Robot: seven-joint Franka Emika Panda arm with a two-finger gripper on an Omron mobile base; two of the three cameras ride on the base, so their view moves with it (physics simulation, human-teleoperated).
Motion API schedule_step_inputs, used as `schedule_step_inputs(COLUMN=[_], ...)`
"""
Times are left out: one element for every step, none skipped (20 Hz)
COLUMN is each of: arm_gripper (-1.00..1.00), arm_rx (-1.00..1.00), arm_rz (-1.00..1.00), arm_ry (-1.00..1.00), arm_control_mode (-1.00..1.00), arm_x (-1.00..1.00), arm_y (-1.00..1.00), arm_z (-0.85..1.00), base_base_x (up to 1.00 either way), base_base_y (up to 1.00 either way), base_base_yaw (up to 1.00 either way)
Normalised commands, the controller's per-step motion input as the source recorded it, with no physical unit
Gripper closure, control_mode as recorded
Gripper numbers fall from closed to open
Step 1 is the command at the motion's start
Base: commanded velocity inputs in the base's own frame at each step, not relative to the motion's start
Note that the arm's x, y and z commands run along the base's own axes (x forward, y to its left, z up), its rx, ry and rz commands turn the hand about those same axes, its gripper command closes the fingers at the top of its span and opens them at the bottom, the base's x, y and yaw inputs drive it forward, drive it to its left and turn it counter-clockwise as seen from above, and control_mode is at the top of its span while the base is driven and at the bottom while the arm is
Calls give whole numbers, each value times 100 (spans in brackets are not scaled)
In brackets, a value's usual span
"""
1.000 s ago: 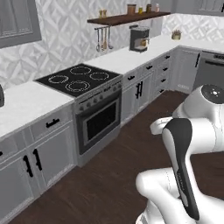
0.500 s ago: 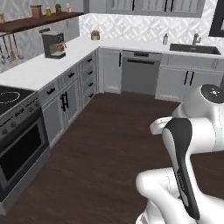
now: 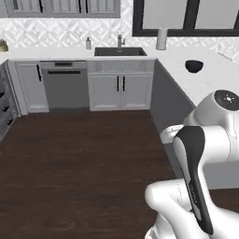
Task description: Take the strawberry from the fridge and place it on top of the pancake, located on the dining counter.
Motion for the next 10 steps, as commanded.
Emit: schedule_step_inputs(arm_gripper=[100, 100, 100, 100, 100, 100, 100, 100, 100, 100], arm_rx=[0, 0, 0, 0, 0, 0, 0, 0, 0, 0], arm_rz=[0, 0, 0, 0, 0, 0, 0, 0, 0, 0], arm_ry=[0, 0, 0, 0, 0, 0, 0, 0, 0, 0], arm_control_mode=[100, 100, 100, 100, 100, 100, 100, 100, 100, 100], arm_x=[0, 0, 0, 0, 0, 0, 0, 0, 0, 0], arm_y=[0, 0, 0, 0, 0, 0, 0, 0, 0, 0], arm_z=[0, 0, 0, 0, 0, 0, 0, 0, 0, 0], base_base_x=[48, 54, 59, 60, 61, 66, 67, 69, 73, 77], base_base_y=[-100, -100, -100, -100, -100, -100, -100, -100, -100, -100], base_base_yaw=[-56, -54, -53, -50, -48, -46, -44, -42, -39, -36])
